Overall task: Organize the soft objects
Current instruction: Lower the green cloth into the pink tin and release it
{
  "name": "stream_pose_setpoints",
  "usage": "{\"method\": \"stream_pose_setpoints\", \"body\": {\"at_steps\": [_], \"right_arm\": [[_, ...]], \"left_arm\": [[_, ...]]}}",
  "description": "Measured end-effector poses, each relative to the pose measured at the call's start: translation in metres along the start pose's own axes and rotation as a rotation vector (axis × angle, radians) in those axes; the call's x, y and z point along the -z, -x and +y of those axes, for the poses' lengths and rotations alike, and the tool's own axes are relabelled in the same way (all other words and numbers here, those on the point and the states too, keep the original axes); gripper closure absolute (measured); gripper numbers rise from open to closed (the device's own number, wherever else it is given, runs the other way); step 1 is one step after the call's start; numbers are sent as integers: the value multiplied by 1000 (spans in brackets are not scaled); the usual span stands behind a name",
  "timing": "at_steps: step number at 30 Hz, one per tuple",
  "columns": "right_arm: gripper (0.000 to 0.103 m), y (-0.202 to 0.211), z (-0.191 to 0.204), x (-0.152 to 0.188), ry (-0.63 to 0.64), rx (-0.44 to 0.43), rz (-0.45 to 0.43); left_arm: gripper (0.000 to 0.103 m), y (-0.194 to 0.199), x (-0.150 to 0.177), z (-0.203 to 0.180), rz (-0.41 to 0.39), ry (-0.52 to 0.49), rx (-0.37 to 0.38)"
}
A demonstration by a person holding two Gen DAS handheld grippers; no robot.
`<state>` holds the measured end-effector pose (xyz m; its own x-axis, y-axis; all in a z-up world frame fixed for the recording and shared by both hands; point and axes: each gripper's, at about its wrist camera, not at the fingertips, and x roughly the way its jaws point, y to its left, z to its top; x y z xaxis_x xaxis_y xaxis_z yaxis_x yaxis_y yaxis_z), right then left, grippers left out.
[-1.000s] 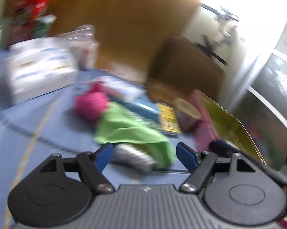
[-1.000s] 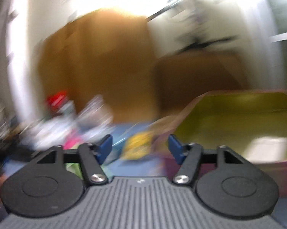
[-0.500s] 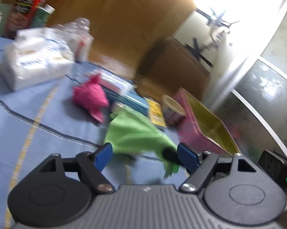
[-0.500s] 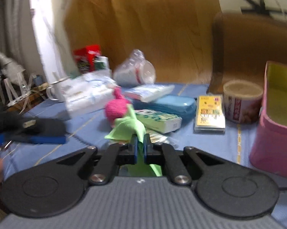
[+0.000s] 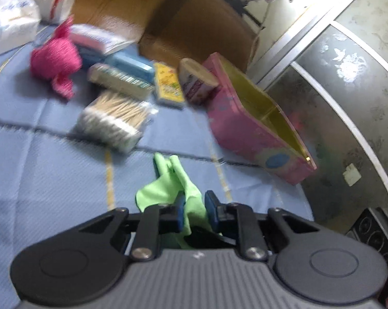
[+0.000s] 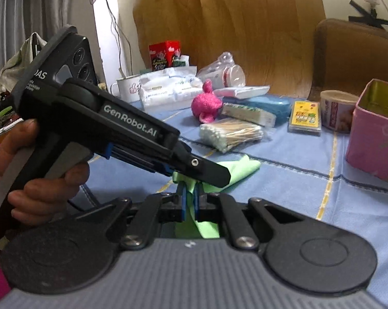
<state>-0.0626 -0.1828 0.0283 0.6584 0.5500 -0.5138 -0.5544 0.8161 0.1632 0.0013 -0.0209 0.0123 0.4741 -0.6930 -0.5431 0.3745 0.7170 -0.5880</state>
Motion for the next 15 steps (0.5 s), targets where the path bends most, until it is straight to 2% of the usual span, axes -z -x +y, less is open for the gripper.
{"method": "stream_pose_setpoints", "body": {"at_steps": [5, 11, 15], "right_arm": [[95, 20, -14, -7, 13, 100, -116], [95, 55, -47, -30, 36, 331, -309], [94, 66, -82, -42, 32, 461, -374]], "left_arm": [[86, -20, -37, -41, -16, -101, 48], [86, -60, -92, -112, -68, -278, 129], [86, -97, -113, -135, -81, -332, 146]]}}
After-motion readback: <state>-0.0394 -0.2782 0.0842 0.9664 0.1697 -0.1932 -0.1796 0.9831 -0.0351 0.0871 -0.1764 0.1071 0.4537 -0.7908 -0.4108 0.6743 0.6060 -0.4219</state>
